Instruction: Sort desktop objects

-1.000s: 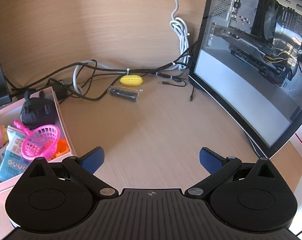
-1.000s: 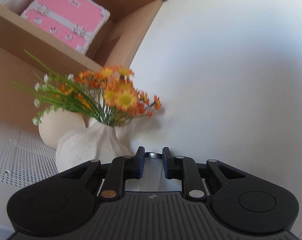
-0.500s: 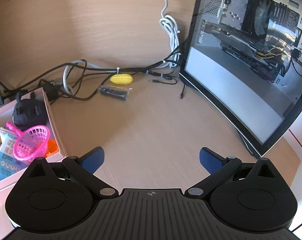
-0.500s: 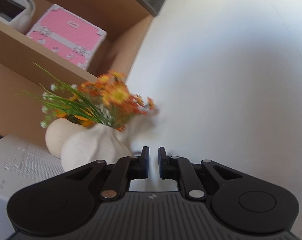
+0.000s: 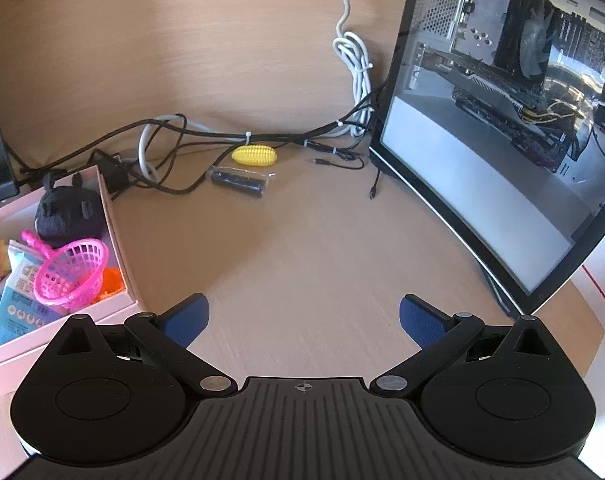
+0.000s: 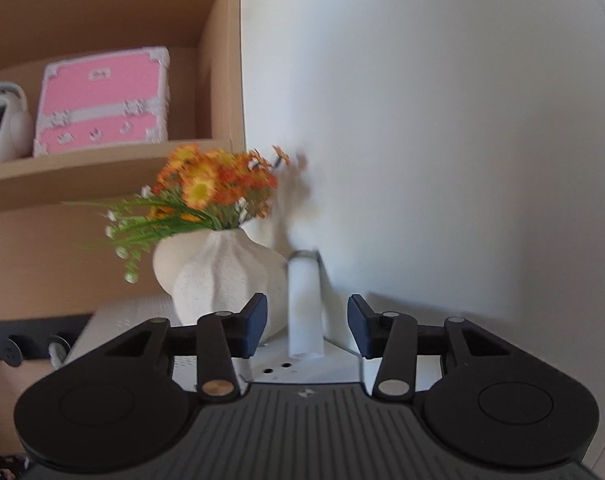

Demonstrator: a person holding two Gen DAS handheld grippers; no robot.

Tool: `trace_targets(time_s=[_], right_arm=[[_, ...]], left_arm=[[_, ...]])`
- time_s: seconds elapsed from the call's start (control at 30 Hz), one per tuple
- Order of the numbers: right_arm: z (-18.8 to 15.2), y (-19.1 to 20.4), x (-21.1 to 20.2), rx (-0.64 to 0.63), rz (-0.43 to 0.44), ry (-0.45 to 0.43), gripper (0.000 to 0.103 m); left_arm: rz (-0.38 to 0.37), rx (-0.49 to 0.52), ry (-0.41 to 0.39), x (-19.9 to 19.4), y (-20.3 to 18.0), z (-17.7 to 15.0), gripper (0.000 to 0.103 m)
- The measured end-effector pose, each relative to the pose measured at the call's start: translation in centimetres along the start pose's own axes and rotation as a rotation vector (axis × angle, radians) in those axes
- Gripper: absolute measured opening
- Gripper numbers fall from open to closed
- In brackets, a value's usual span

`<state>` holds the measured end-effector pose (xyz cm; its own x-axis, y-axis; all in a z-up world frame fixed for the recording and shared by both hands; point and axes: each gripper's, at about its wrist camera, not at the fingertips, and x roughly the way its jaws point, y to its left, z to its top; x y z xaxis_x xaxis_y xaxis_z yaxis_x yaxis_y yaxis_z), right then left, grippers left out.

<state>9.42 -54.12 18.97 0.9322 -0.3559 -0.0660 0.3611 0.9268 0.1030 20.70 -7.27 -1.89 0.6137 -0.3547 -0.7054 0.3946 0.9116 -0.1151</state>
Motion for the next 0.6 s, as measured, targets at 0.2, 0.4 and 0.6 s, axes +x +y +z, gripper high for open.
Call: trace_targets(time_s=[0.2,0.4,0.6], right_arm=[[-0.4,0.0,1.8,-0.002,0.009,0.039,0.035],[-0.3,-0.9,2.4,0.029,0.071,0.047,0.020],[-0.1,-1.7,0.5,0.072,0.109,-0.005,0.020]], left_arm=[[0.011,-0.003,0.002,-0.2,0.0,-0.1,0.103],[0.032,-0.013,0.013,-0.1,0.6,-0.2,0.103],[0.017,0.007,0.023,0.1,0.3,-0.2,0.103]])
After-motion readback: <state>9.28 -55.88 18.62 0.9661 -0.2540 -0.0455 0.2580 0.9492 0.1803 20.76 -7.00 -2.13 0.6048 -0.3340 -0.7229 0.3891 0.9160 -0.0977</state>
